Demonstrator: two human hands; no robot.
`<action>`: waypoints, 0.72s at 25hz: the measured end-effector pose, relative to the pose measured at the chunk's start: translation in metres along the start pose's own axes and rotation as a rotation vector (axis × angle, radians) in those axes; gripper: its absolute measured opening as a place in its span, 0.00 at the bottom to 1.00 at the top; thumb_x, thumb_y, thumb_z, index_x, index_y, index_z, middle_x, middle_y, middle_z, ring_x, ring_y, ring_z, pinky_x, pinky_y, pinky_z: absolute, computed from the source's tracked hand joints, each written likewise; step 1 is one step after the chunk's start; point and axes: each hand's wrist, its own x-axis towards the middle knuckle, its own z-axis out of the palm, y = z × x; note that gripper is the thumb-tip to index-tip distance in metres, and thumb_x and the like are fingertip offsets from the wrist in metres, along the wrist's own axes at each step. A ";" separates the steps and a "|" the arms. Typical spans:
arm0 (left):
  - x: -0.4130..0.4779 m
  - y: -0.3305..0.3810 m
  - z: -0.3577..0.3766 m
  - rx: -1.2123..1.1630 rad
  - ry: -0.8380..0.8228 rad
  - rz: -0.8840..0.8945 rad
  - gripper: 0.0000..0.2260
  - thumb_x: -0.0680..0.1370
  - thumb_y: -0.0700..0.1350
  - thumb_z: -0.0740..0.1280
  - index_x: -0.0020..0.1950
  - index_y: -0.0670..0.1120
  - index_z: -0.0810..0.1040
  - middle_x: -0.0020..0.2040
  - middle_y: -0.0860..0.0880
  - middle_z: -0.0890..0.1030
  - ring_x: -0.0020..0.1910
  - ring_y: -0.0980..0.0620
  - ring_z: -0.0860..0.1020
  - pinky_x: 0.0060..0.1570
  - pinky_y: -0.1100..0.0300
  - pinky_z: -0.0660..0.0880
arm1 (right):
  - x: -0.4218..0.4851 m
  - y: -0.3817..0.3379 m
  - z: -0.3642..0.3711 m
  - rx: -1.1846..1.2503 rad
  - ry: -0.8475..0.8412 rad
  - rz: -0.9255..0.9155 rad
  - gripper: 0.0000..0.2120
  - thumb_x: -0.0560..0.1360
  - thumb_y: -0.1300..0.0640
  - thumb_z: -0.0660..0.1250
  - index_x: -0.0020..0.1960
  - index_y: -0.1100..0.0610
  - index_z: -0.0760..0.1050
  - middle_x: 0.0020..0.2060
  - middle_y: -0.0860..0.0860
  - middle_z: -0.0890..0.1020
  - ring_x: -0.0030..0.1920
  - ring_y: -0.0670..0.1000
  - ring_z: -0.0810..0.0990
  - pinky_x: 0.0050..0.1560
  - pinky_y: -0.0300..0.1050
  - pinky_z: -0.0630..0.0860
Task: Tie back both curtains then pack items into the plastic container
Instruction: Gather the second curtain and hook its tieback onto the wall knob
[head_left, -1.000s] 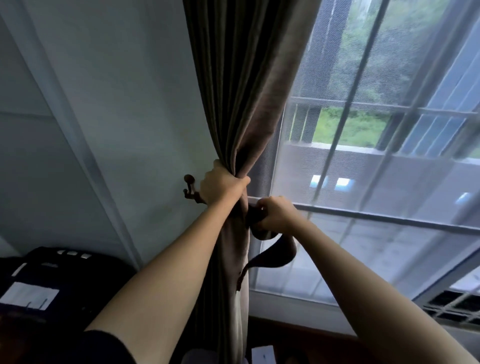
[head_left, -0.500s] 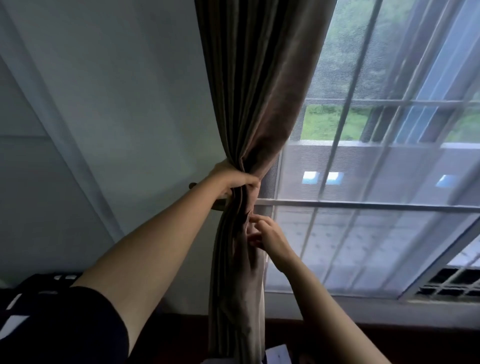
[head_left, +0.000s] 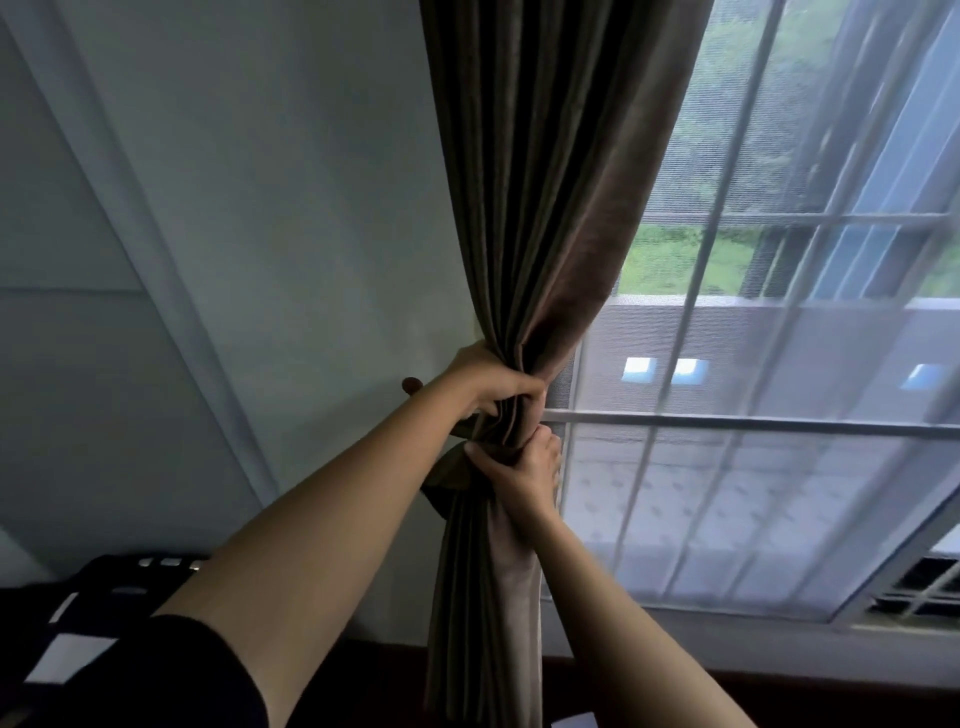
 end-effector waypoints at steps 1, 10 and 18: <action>-0.001 0.001 0.001 0.001 -0.001 0.000 0.27 0.63 0.44 0.77 0.60 0.47 0.75 0.54 0.49 0.79 0.50 0.50 0.78 0.33 0.61 0.78 | -0.001 0.000 0.001 0.028 0.008 -0.014 0.33 0.59 0.39 0.75 0.54 0.55 0.64 0.51 0.51 0.73 0.58 0.57 0.74 0.61 0.59 0.70; -0.006 0.004 0.007 -0.007 -0.025 0.020 0.27 0.64 0.43 0.76 0.62 0.46 0.75 0.56 0.47 0.80 0.52 0.49 0.79 0.37 0.60 0.79 | -0.004 -0.005 0.013 -0.008 0.178 0.010 0.40 0.66 0.49 0.71 0.74 0.49 0.57 0.54 0.56 0.81 0.50 0.62 0.78 0.57 0.54 0.73; -0.011 -0.088 -0.053 -0.528 -0.368 0.035 0.26 0.72 0.35 0.68 0.69 0.47 0.68 0.66 0.50 0.73 0.57 0.49 0.78 0.58 0.54 0.76 | -0.005 0.005 -0.008 -0.198 0.046 -0.195 0.45 0.65 0.54 0.72 0.76 0.45 0.51 0.57 0.54 0.82 0.55 0.61 0.77 0.61 0.50 0.70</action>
